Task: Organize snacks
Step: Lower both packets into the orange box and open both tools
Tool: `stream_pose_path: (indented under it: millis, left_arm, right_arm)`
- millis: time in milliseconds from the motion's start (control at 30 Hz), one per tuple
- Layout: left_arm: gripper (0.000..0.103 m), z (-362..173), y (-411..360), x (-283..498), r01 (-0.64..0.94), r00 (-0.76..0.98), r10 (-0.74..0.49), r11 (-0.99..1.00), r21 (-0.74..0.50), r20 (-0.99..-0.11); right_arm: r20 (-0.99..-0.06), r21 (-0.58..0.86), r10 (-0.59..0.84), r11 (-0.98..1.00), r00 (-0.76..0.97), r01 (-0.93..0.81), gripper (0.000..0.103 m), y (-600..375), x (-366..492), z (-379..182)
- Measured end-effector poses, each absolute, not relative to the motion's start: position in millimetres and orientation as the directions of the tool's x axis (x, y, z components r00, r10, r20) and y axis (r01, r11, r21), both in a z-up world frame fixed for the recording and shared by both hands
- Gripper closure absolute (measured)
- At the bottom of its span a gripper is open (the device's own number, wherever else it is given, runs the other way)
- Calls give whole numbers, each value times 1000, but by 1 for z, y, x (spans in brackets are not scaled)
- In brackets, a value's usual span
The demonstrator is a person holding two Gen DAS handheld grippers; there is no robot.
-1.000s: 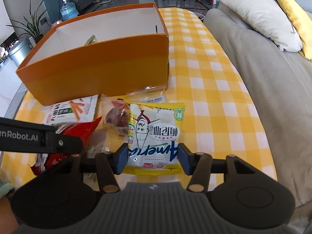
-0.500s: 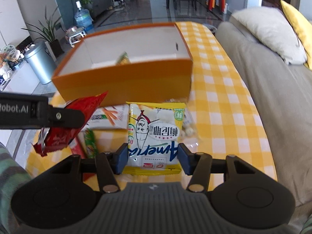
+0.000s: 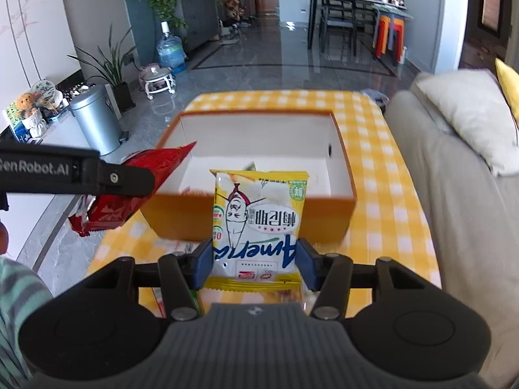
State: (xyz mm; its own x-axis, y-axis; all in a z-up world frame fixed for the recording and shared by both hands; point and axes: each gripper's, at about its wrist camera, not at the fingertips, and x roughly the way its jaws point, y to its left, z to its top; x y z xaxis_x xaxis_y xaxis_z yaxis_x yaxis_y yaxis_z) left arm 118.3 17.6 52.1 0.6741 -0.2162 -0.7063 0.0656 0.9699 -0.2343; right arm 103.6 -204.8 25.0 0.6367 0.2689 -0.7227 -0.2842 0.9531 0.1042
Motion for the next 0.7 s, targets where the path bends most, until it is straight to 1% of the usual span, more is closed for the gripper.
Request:
stream_pose_path:
  millis: [167,367,700]
  left_arm:
    - [27,61,23,137,74,690,-202,975,-210,-695]
    - [27,63,27,164,87,680,-186,981,-174,-709]
    - [27,42,30,206,93,636,-133,991,-96,-760]
  right_arm:
    - [-704,90,272,951,657,-296,51,-199,125,46]
    - [-709,75,266,949,653,-305,51,-189,159,54]
    - [-747,-8,220,940,627,-340,51,-168,214,43]
